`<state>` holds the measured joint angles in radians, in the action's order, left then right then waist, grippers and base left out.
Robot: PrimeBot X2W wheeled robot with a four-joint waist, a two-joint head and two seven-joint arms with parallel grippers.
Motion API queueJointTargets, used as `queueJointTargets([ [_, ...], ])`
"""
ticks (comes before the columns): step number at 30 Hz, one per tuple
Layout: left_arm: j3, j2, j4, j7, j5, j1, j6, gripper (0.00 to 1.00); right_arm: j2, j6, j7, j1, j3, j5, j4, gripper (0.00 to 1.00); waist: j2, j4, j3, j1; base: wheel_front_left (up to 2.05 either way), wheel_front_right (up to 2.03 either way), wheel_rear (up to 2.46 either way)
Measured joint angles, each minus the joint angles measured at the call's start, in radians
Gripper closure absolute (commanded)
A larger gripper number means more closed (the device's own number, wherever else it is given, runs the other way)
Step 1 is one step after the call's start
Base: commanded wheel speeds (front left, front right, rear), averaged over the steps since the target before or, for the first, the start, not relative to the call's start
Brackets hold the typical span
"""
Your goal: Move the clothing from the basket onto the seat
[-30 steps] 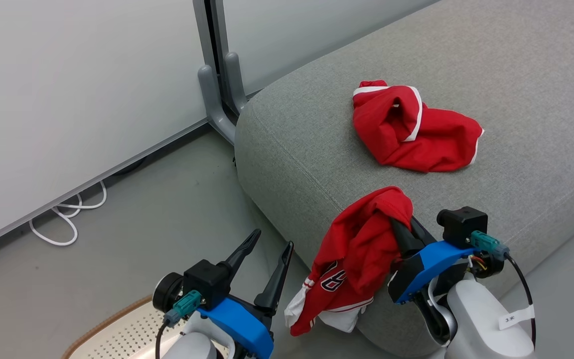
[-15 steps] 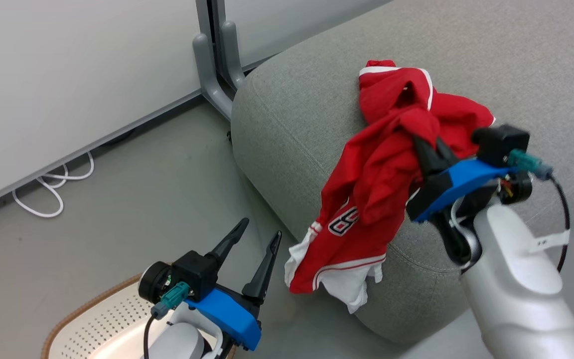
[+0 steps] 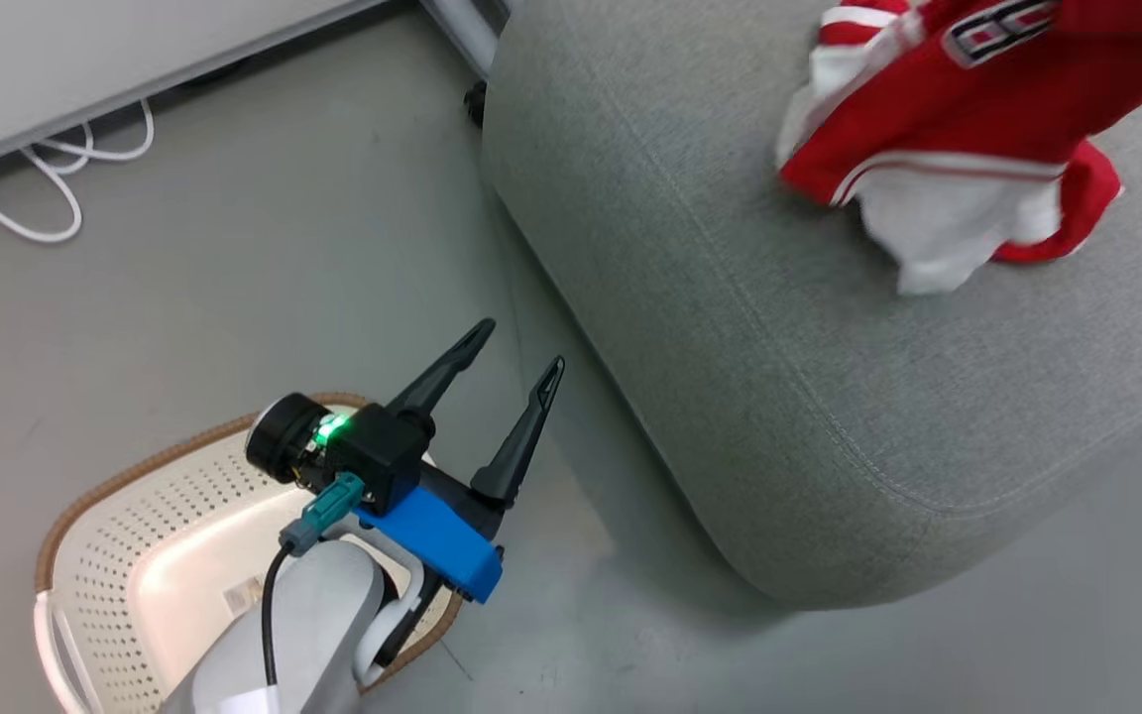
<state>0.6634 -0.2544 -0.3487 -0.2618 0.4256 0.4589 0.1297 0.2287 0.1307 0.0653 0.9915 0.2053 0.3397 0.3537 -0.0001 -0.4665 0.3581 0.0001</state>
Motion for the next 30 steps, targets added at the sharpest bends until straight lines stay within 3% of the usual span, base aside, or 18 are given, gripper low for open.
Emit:
queueJointTargets([
  [6,0.030,-0.035,0.037,0.000,-0.009,0.071,0.000,0.00,0.076,0.000,-0.006,0.124,0.175,-0.044,-0.016,1.00,0.0000,0.041,0.112,0.0001,0.00,0.00,0.00],
  [12,0.028,-0.069,0.081,-0.001,-0.023,0.112,0.000,0.00,0.101,0.000,-0.063,0.133,0.281,-0.120,0.057,1.00,0.0000,0.081,0.218,0.0001,0.00,0.00,0.00],
  [20,0.029,-0.108,0.147,0.008,-0.048,0.132,-0.007,0.00,0.072,0.000,-0.193,0.075,0.404,-0.191,0.231,1.00,0.0000,0.122,0.341,0.0001,0.00,0.00,0.00],
  [30,0.032,-0.117,0.187,0.020,-0.049,0.137,-0.028,0.00,0.005,0.000,-0.240,0.028,0.480,-0.304,0.395,1.00,0.0001,0.158,0.396,0.0001,0.00,0.00,0.00],
])
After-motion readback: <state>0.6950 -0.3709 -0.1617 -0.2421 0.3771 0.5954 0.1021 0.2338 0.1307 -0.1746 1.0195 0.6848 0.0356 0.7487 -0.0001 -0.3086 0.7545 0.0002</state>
